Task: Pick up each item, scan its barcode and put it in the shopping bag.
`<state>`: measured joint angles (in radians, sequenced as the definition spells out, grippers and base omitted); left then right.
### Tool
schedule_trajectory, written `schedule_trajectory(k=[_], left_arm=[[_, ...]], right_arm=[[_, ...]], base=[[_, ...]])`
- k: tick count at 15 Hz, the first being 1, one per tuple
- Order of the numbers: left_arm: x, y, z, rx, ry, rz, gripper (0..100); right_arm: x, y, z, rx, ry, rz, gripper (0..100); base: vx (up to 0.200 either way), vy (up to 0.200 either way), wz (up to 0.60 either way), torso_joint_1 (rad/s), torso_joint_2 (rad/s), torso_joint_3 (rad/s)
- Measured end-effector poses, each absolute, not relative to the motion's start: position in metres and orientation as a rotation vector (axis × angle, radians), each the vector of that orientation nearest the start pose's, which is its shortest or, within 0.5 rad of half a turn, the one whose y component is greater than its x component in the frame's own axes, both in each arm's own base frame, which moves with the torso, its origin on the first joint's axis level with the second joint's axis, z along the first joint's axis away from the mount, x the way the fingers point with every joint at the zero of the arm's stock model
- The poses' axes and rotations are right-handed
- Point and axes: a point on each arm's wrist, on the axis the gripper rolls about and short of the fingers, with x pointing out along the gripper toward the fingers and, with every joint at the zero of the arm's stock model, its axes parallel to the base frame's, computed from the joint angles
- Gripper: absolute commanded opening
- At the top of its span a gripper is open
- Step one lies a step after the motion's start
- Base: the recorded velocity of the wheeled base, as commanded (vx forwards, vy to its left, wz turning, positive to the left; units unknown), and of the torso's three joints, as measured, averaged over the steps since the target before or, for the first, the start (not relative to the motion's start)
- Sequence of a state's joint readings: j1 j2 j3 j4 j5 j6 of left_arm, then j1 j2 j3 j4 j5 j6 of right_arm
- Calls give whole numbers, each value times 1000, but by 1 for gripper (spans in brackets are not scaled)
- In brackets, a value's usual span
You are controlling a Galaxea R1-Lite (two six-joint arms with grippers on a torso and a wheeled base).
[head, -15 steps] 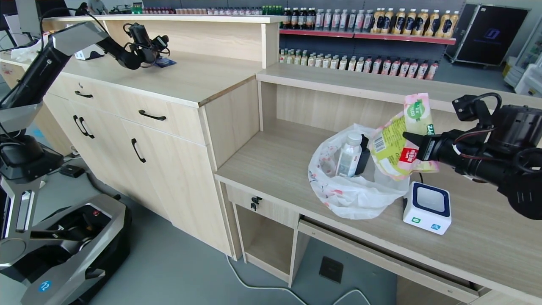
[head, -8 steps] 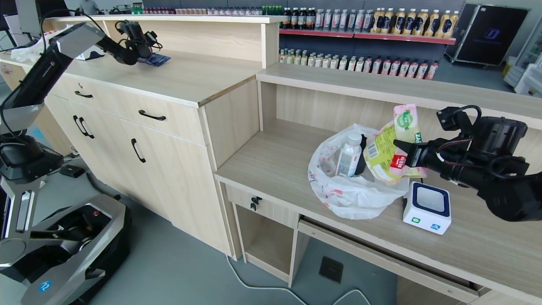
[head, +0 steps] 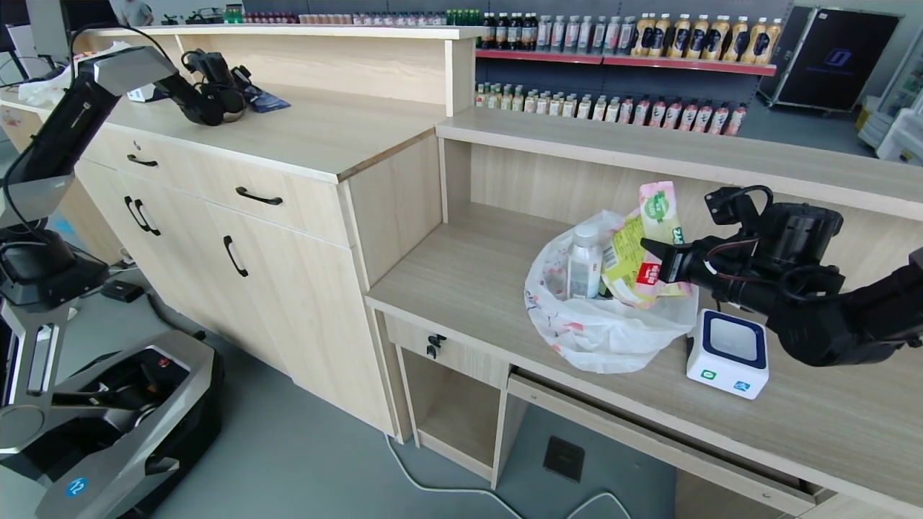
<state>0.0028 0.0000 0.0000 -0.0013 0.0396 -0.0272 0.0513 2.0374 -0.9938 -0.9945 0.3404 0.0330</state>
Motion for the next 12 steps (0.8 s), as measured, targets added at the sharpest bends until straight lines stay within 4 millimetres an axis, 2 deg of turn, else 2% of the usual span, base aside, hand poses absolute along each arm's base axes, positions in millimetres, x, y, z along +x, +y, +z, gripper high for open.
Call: schedule_trajectory(k=[7,12], left_arm=[[-23,1,76,-27,-2,42,100],[-23,1,76,-27,-2,42,100]], right_arm=[[399,28,135,36,69,391,0],[403,17,130,37,67,362,0]], base=[[0,0,0,0,0,0],[0,0,0,0,0,0]])
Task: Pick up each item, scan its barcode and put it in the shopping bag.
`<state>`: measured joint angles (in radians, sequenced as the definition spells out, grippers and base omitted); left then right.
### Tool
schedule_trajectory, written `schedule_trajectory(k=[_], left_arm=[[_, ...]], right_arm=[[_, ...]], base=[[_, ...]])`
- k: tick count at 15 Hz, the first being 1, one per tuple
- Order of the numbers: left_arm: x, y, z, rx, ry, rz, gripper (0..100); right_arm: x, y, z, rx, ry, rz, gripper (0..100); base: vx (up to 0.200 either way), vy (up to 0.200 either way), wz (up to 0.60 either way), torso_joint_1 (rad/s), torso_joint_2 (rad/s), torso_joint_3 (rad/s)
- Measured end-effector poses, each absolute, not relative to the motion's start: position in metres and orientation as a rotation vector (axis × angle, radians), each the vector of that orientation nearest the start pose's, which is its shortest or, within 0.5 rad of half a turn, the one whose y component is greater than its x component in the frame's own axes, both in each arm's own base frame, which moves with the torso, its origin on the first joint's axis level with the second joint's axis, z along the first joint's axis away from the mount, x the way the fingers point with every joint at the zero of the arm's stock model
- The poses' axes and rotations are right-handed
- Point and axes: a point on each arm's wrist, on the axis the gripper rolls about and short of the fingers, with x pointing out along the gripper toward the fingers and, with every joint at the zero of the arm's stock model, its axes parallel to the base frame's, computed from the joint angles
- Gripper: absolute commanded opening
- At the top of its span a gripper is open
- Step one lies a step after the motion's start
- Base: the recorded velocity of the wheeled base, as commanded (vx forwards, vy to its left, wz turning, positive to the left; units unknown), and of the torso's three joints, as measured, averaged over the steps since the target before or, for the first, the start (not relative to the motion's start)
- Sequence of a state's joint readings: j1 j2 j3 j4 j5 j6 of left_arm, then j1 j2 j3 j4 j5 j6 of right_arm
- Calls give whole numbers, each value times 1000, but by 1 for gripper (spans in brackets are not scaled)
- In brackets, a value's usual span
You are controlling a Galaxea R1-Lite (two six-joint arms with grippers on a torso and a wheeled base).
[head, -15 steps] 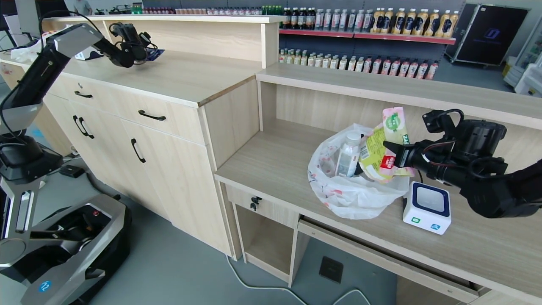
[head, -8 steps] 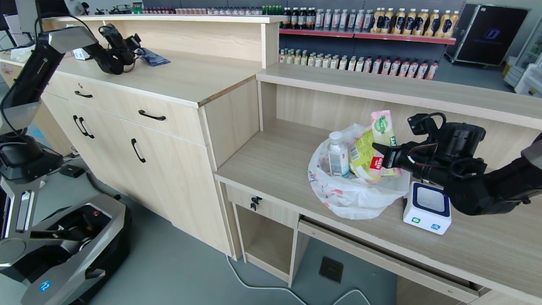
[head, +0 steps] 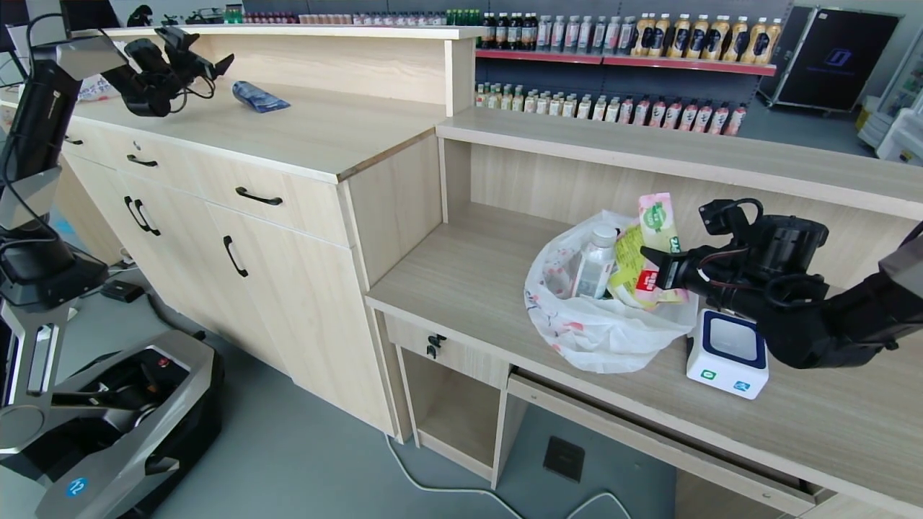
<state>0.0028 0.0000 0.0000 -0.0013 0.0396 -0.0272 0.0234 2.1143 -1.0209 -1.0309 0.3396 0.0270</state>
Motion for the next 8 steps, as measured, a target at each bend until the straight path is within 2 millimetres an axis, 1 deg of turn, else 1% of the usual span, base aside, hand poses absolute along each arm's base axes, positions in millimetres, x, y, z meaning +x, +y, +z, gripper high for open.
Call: schedule_trajectory(k=[3,8], left_arm=[[-23,1,76,-27,-2,42,100],[-23,1,76,-27,-2,42,100]], right_arm=[[405,10,127,38,67,346,0],[408,8,121,34,81,358,0]], base=[[0,0,0,0,0,0],[0,0,0,0,0,0]])
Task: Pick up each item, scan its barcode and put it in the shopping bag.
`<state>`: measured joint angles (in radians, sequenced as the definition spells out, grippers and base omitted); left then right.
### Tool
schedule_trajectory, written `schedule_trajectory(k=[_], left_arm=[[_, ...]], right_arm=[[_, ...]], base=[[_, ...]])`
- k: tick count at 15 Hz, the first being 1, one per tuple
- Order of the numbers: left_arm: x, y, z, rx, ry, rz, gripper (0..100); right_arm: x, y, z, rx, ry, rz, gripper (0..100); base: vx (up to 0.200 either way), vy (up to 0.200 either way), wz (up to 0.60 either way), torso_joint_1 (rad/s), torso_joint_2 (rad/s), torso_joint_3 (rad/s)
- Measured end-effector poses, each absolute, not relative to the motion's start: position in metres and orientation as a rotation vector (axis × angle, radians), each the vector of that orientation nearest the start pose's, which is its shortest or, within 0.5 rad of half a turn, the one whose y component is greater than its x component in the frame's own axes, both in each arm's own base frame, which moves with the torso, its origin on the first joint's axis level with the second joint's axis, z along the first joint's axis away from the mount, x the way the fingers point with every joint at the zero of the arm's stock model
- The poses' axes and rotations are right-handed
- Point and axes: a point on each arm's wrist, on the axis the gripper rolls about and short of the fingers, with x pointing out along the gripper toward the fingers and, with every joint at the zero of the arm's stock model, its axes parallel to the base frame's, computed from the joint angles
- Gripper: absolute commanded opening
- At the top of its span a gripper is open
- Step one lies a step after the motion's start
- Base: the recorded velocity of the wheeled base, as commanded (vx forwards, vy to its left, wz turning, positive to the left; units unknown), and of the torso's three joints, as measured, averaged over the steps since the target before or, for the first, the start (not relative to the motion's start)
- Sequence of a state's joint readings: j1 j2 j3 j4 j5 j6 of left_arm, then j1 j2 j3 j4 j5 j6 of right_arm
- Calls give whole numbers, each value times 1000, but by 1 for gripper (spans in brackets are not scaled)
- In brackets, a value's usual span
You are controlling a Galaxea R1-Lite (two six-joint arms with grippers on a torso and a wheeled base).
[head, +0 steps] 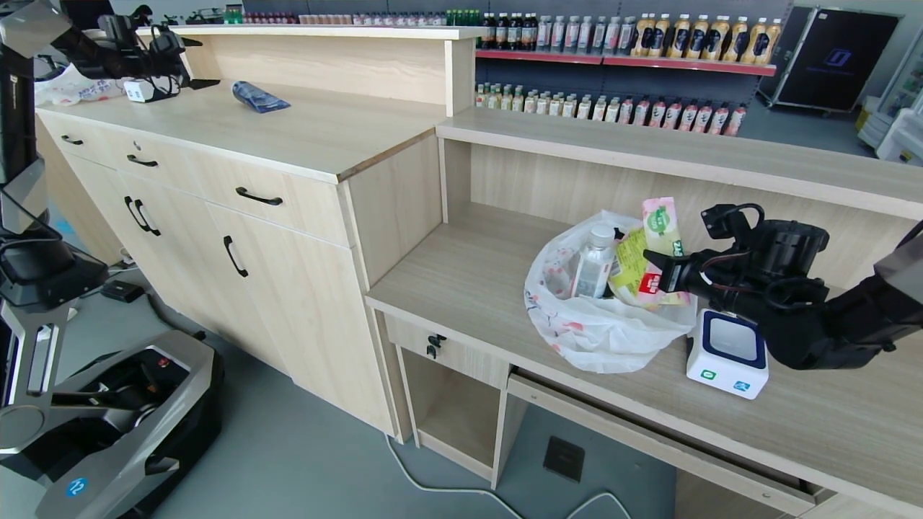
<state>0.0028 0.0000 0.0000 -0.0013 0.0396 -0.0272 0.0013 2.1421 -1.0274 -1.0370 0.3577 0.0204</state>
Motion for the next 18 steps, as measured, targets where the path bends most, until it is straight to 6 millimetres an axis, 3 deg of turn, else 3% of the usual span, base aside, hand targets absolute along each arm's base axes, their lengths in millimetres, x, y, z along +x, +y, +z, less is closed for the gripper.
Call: schedule_trajectory(k=[18], left_arm=[[-23,1,76,-27,-2,42,100]], right_arm=[[393,4,112,40,144,360,0]], base=[[0,0,0,0,0,0]])
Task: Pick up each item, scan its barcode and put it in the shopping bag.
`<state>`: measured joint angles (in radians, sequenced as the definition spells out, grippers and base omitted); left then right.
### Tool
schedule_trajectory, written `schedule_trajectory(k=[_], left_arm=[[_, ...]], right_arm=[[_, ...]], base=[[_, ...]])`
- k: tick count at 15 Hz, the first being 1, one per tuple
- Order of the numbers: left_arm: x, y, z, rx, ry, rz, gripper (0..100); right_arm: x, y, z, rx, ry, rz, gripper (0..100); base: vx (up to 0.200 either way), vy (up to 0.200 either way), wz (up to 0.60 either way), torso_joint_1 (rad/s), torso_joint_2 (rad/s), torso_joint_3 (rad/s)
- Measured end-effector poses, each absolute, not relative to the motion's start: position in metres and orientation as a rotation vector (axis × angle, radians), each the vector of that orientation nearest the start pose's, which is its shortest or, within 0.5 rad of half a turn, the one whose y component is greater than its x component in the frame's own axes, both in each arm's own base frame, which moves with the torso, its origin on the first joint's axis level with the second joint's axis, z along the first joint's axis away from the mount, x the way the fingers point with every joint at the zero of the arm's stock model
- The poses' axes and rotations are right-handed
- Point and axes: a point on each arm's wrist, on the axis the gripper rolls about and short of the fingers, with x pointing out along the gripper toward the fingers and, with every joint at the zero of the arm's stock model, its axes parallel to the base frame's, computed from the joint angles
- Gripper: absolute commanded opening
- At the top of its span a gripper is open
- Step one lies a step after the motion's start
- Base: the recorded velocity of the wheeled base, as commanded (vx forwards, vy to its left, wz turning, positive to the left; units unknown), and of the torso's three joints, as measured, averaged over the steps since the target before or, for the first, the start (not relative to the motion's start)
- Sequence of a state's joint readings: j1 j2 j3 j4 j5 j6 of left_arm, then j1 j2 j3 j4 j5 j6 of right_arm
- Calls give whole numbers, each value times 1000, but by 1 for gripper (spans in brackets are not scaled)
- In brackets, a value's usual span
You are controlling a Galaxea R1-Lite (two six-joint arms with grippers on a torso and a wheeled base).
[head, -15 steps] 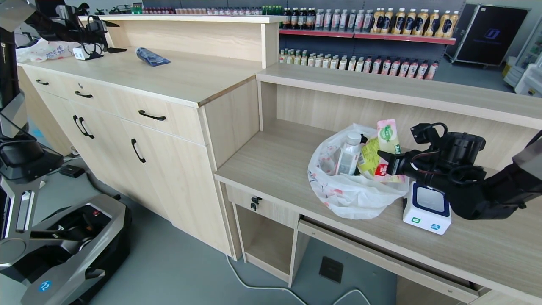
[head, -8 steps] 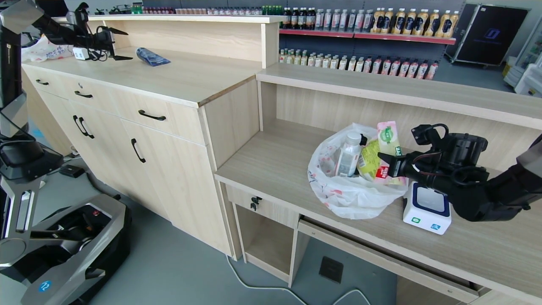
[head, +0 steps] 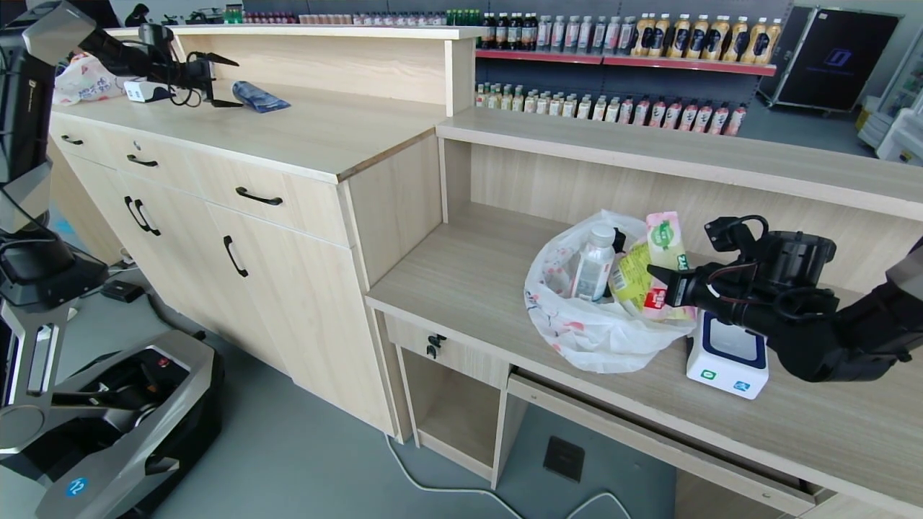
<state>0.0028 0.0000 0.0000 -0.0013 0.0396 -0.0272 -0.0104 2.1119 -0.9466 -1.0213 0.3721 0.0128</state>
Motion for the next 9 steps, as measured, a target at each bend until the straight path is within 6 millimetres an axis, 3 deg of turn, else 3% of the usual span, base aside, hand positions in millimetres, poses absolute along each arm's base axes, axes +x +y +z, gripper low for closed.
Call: schedule_trajectory(k=[3,4,9], left_arm=[[-23,1,76,-27,-2,42,100],[-23,1,76,-27,-2,42,100],[-23,1,76,-27,-2,42,100]], right_arm=[[393,4,110,41,153,360,0],[393,4,111,41,152,360,100],[395,4,113,41,142,359,100]], base=[[0,0,0,0,0,0],[0,0,0,0,0,0],[0,0,0,0,0,0]])
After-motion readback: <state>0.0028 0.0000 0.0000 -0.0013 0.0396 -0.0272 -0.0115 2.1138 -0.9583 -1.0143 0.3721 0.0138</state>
